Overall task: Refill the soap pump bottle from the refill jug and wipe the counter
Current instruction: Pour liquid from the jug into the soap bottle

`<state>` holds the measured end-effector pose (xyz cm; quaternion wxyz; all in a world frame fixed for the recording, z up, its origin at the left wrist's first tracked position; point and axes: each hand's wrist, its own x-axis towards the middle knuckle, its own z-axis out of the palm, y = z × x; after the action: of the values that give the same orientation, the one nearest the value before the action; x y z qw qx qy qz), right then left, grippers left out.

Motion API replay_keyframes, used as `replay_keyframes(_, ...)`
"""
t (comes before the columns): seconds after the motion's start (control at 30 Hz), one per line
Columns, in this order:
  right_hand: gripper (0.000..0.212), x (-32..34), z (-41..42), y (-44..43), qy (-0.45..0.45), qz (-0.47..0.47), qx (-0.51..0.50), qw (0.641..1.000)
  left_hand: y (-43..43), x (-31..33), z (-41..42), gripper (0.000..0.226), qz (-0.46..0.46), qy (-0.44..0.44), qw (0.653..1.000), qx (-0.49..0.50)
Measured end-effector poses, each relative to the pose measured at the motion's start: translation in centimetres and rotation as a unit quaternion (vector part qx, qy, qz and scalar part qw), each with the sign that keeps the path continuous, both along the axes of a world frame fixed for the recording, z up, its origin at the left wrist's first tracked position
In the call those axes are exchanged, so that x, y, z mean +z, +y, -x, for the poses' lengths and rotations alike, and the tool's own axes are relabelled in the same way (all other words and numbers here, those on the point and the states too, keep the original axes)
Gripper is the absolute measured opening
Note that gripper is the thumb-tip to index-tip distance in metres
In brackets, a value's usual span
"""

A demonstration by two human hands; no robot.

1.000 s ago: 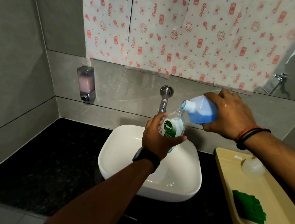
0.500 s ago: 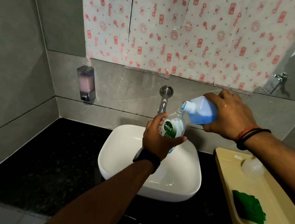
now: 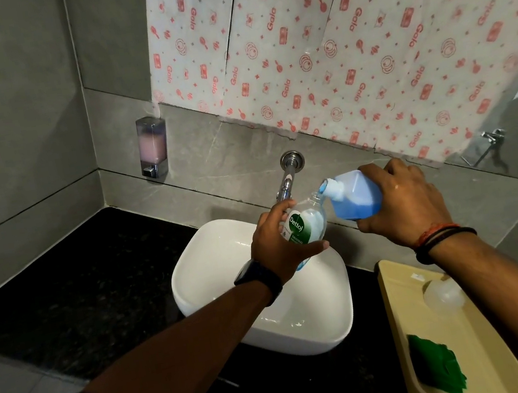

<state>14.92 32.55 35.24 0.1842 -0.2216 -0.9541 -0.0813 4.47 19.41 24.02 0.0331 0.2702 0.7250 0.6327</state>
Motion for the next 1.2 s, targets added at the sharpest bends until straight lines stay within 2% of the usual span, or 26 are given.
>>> replay_keyframes(1.2,0.083,-0.01,0.1,0.18,0.0,0.006,0.001,1.0,0.24,0.03,0.11,0.087,-0.003,-0.01,1.0,-0.005)
